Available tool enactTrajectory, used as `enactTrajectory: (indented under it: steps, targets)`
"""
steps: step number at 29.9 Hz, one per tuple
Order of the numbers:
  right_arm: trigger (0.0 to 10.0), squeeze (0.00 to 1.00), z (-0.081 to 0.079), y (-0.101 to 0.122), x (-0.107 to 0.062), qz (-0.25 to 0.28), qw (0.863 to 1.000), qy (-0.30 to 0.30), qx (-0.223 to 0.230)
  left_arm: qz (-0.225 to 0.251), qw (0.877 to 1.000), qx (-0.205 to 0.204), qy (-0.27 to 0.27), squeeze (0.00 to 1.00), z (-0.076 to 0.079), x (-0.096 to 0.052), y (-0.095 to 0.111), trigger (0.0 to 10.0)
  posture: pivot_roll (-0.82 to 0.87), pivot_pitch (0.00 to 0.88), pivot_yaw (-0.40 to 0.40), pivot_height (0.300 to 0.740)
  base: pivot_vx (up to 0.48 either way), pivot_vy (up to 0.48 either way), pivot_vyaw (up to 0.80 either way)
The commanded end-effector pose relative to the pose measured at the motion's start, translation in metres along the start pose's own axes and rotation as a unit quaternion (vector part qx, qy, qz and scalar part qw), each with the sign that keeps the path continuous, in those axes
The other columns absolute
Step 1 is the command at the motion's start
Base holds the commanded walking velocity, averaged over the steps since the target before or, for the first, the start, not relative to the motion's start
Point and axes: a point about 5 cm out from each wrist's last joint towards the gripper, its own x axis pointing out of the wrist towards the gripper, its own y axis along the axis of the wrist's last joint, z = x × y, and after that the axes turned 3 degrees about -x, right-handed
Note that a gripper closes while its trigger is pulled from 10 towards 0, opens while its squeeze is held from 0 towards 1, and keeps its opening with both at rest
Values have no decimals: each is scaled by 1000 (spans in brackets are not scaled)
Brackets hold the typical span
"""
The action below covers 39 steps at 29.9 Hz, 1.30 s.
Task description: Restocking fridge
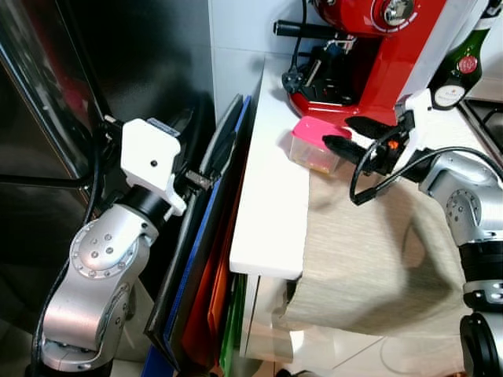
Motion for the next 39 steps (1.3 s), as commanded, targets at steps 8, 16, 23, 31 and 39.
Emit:
enactTrajectory:
  steps: [8,16,23,31,39]
  targets:
    - [10000,1000,2,-1,-1,7,1000,-4,-7,3,1000,12,14,0,-8,-1,3,10000,162,0,-29,740,0,0,0]
    - [10000,1000,10,4,1,27,999,-44,-11,3,1000,13,11,0,-7,-1,3,10000,159,0,-28,740,0,0,0]
    - [10000,1000,18,1,3,22,996,-85,-8,3,1000,12,12,0,-7,-1,3,10000,158,0,-30,740,0,0,0]
    - [10000,0,21,-7,9,1,995,-103,-8,3,1000,14,12,0,-8,-1,3,10000,163,0,-29,740,0,0,0]
    - [10000,0,13,-11,13,-1,999,-52,-3,4,1000,17,11,0,-8,-1,4,10000,171,0,-31,740,0,0,0]
